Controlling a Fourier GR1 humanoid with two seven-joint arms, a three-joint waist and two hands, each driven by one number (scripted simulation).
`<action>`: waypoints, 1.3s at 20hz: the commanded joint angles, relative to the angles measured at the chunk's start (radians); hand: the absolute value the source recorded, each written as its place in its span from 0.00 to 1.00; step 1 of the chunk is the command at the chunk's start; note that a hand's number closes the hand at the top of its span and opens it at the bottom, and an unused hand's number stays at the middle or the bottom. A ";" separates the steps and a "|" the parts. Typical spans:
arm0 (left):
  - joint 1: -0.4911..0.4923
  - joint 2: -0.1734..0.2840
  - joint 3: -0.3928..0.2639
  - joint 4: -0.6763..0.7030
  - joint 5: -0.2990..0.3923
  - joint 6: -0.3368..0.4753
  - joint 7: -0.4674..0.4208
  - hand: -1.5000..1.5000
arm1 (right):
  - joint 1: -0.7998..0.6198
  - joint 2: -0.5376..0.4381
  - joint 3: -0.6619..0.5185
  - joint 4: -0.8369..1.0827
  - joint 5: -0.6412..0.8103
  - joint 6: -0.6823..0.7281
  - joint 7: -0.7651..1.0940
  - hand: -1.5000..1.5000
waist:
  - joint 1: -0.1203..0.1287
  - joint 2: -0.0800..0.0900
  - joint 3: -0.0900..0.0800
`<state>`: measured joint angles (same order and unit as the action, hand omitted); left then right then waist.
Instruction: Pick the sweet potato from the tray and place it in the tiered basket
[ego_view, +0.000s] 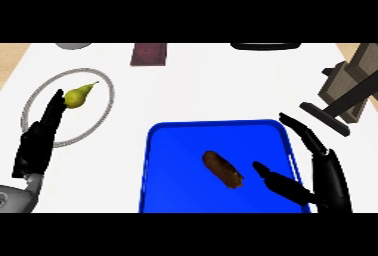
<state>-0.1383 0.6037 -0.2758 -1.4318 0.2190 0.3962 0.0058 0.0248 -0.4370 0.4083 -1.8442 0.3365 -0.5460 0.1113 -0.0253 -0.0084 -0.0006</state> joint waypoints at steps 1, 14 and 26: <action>-0.009 -0.027 -0.001 0.024 -0.025 0.000 -0.014 0.50 | 0.072 -0.100 0.045 -0.227 0.168 0.044 0.206 0.00 | 0.000 0.002 -0.003; -0.080 -0.050 -0.017 0.028 -0.046 -0.014 0.042 0.50 | -0.232 -0.134 0.289 -0.427 0.389 0.726 0.942 0.00 | 0.034 0.007 -0.005; -0.058 -0.054 0.054 0.070 -0.026 -0.074 -0.010 0.50 | -0.367 0.251 0.380 -0.081 0.473 0.862 1.189 0.00 | 0.029 0.007 -0.001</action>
<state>-0.2005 0.5482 -0.2518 -1.3693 0.1788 0.3367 0.0017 -0.3329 -0.2600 0.7666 -1.9805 0.7865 0.2191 1.1179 0.0076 -0.0006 -0.0028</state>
